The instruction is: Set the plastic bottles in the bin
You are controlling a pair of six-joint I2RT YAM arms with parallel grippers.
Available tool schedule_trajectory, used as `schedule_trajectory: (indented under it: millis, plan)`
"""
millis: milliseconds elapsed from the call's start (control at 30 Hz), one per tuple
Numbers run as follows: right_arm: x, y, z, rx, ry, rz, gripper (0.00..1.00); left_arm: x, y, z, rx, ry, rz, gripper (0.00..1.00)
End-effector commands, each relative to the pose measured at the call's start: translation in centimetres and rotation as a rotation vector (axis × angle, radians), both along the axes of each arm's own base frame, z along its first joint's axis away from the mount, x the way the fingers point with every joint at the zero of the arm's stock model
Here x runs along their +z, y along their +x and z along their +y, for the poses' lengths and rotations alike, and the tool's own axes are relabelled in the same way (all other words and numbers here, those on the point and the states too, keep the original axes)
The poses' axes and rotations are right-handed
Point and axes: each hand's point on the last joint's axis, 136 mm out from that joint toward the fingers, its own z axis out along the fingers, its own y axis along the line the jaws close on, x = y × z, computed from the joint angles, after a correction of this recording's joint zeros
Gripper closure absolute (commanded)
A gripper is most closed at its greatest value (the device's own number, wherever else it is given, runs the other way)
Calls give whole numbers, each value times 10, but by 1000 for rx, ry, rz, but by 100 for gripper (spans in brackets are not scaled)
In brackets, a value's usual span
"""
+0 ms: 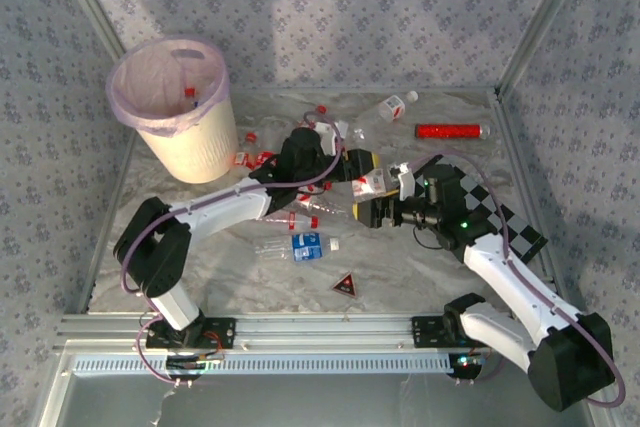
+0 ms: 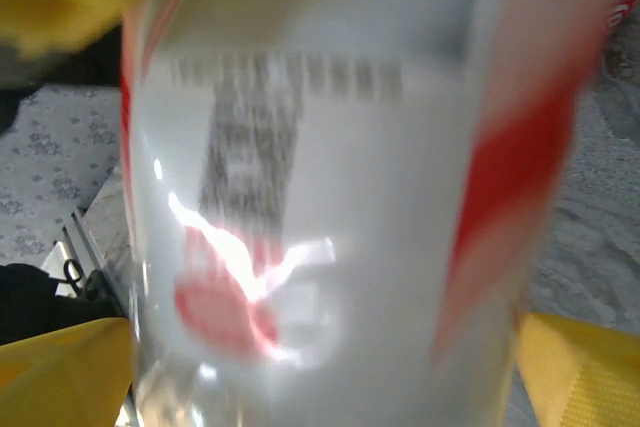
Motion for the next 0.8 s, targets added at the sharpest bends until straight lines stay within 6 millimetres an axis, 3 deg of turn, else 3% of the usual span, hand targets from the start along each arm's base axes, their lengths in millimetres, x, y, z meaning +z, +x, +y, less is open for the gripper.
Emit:
schedule_trajectory:
  millis: [0,67,167,300,467,633,767]
  plan:
    - [12,4,-14,-81,-43,-33,0,34,23,16,37,6,-85,56]
    - [10,7,-25,-140,-72,-32,0,55,32,31,49,39,-141,56]
    - [4,9,-40,-205,-131,-6,0,95,51,71,118,133,-251,54]
    - [-6,6,-47,-232,-174,33,0,153,81,159,332,290,-407,57]
    - [-17,5,-48,-242,-176,58,0,205,103,262,570,391,-483,74]
    - [-18,8,-46,-231,-191,62,0,224,120,354,798,439,-469,100]
    - [-20,7,-46,-222,-211,70,0,215,137,411,940,507,-431,100]
